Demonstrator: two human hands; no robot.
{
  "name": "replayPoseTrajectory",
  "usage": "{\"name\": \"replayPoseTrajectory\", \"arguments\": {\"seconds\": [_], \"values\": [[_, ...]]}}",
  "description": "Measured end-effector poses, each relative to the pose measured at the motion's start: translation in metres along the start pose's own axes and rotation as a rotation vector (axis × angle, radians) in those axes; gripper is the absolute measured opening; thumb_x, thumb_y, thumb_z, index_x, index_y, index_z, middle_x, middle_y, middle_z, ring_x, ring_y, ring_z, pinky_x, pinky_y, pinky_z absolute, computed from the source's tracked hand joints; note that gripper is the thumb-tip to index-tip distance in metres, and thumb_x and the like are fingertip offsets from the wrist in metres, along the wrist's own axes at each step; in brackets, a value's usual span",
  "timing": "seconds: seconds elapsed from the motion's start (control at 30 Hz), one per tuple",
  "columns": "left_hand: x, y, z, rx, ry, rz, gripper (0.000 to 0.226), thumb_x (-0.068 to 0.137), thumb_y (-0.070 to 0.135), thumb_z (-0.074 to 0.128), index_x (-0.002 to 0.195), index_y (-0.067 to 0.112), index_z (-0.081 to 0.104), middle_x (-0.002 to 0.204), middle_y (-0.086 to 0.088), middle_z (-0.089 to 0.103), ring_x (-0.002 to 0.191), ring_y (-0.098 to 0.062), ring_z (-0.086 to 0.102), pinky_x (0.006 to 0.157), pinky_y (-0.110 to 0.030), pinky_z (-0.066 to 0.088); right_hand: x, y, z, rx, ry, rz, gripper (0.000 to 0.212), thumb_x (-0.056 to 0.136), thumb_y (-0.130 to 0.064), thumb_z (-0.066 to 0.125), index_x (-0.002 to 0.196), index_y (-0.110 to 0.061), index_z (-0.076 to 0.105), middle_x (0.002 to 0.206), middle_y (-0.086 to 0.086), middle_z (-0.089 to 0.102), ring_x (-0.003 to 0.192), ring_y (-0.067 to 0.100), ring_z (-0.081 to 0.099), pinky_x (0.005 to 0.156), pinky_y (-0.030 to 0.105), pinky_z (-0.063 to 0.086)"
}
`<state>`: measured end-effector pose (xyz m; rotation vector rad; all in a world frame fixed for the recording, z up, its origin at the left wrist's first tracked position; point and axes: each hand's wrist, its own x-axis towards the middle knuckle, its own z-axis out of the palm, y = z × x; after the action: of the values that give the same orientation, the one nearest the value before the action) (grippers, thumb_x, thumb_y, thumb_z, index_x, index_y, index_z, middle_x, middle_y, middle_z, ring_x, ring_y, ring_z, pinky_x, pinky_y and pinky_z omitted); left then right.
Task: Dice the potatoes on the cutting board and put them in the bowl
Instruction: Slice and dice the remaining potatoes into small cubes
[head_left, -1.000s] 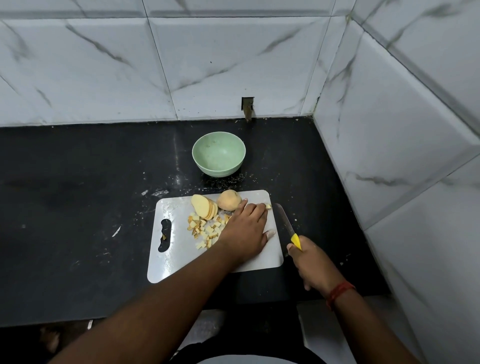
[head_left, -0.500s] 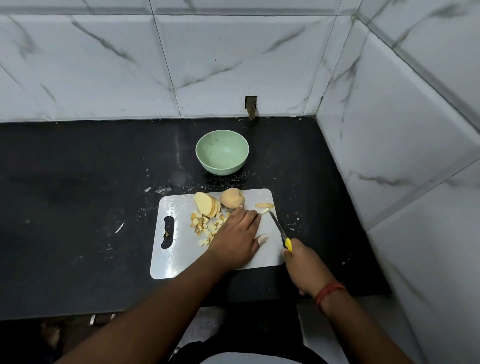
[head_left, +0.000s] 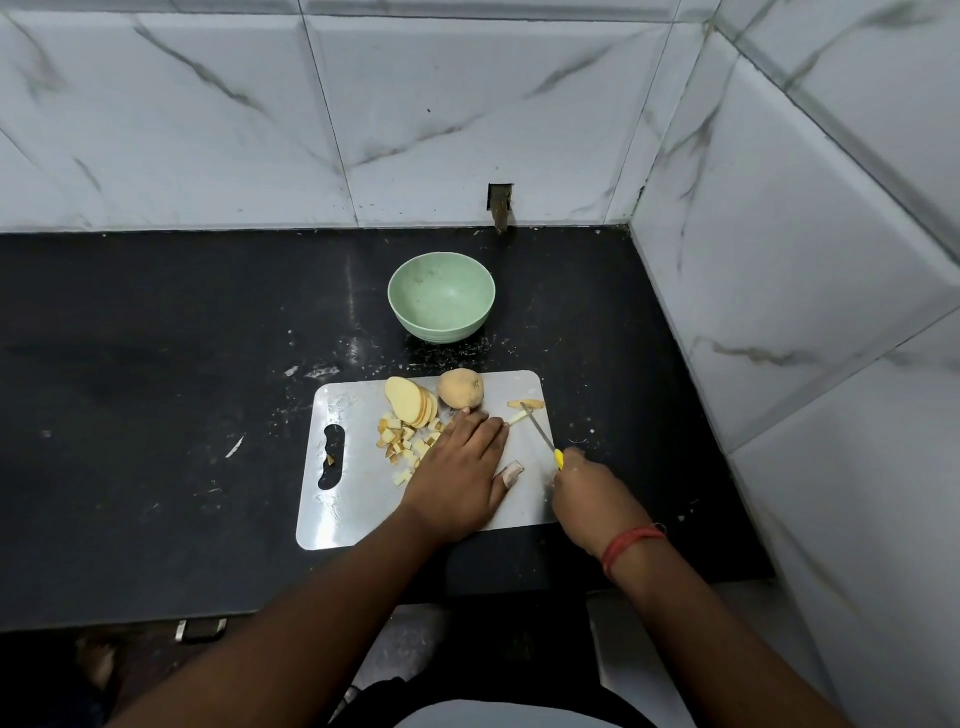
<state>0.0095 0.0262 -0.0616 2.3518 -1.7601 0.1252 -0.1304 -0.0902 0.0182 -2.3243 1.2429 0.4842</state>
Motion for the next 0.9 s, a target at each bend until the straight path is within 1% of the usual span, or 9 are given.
{"name": "replayPoseTrajectory", "arguments": {"seconds": [0.13,0.23,0.3,0.43,0.57,0.67,0.73,0.8,0.9], "values": [[0.001,-0.001,0.002,-0.051,0.008,0.057,0.06,0.109,0.048,0.033,0.147,0.007,0.054,0.148,-0.008,0.054,0.142,-0.026,0.041,0.124,-0.045,0.028,-0.001,0.001,0.001,0.006,-0.013,-0.004,0.037,0.099,-0.015,0.036,0.135,-0.01,0.039,0.102,0.012,0.063,0.088,0.026,0.062,0.072,0.035,0.048],[0.001,-0.002,0.001,-0.054,0.044,0.071,0.055,0.108,0.044,0.037,0.144,0.007,0.057,0.145,-0.007,0.056,0.138,-0.026,0.044,0.124,-0.043,0.027,-0.005,0.003,0.001,0.024,-0.022,-0.032,0.03,0.102,-0.02,0.035,0.13,-0.011,0.042,0.095,0.009,0.061,0.082,0.023,0.061,0.067,0.033,0.046],[0.0,-0.002,0.0,-0.05,0.054,0.071,0.053,0.108,0.042,0.038,0.143,0.008,0.059,0.145,-0.006,0.057,0.137,-0.026,0.045,0.124,-0.043,0.026,-0.007,0.004,0.0,0.038,-0.011,-0.053,0.026,0.103,-0.023,0.035,0.125,-0.013,0.044,0.09,0.006,0.059,0.08,0.022,0.061,0.067,0.034,0.05],[0.0,-0.002,0.0,-0.023,0.02,0.011,0.059,0.108,0.046,0.033,0.146,0.007,0.055,0.148,-0.008,0.055,0.141,-0.027,0.042,0.125,-0.044,0.025,-0.01,0.008,-0.002,0.066,-0.005,-0.068,0.024,0.103,-0.025,0.035,0.121,-0.014,0.045,0.084,0.003,0.054,0.075,0.021,0.059,0.068,0.036,0.054],[0.0,-0.001,0.001,-0.028,0.001,-0.016,0.062,0.108,0.049,0.033,0.148,0.005,0.052,0.149,-0.012,0.052,0.142,-0.028,0.041,0.123,-0.047,0.029,-0.011,0.011,-0.001,0.069,0.008,-0.058,0.022,0.102,-0.026,0.036,0.119,-0.014,0.046,0.087,0.004,0.055,0.078,0.023,0.061,0.07,0.04,0.057],[0.0,-0.001,0.001,-0.021,-0.007,-0.01,0.062,0.108,0.049,0.034,0.147,0.006,0.053,0.146,-0.01,0.053,0.141,-0.028,0.041,0.122,-0.046,0.029,-0.01,0.008,0.0,0.057,0.007,-0.052,0.022,0.102,-0.024,0.035,0.118,-0.013,0.045,0.087,0.005,0.055,0.079,0.025,0.062,0.069,0.04,0.056],[0.001,-0.001,0.001,-0.021,-0.017,-0.017,0.062,0.108,0.049,0.032,0.147,0.007,0.053,0.146,-0.008,0.054,0.141,-0.028,0.041,0.123,-0.046,0.029,-0.008,0.005,0.002,0.041,0.019,-0.055,0.023,0.102,-0.022,0.035,0.119,-0.012,0.045,0.088,0.006,0.056,0.08,0.026,0.061,0.067,0.038,0.053],[0.001,-0.001,0.001,-0.022,-0.016,-0.019,0.061,0.108,0.049,0.031,0.147,0.007,0.054,0.146,-0.007,0.054,0.141,-0.029,0.041,0.122,-0.046,0.03,-0.004,0.003,0.001,0.019,0.034,-0.05,0.026,0.101,-0.019,0.037,0.124,-0.01,0.044,0.096,0.01,0.061,0.083,0.026,0.061,0.067,0.033,0.046],[0.0,-0.001,0.0,-0.018,-0.002,-0.022,0.061,0.108,0.047,0.03,0.146,0.007,0.055,0.146,-0.007,0.055,0.139,-0.029,0.042,0.122,-0.044,0.031,0.001,0.0,0.0,-0.014,0.013,-0.034,0.033,0.098,-0.011,0.038,0.13,-0.007,0.042,0.11,0.015,0.063,0.095,0.03,0.062,0.07,0.032,0.042]]}}
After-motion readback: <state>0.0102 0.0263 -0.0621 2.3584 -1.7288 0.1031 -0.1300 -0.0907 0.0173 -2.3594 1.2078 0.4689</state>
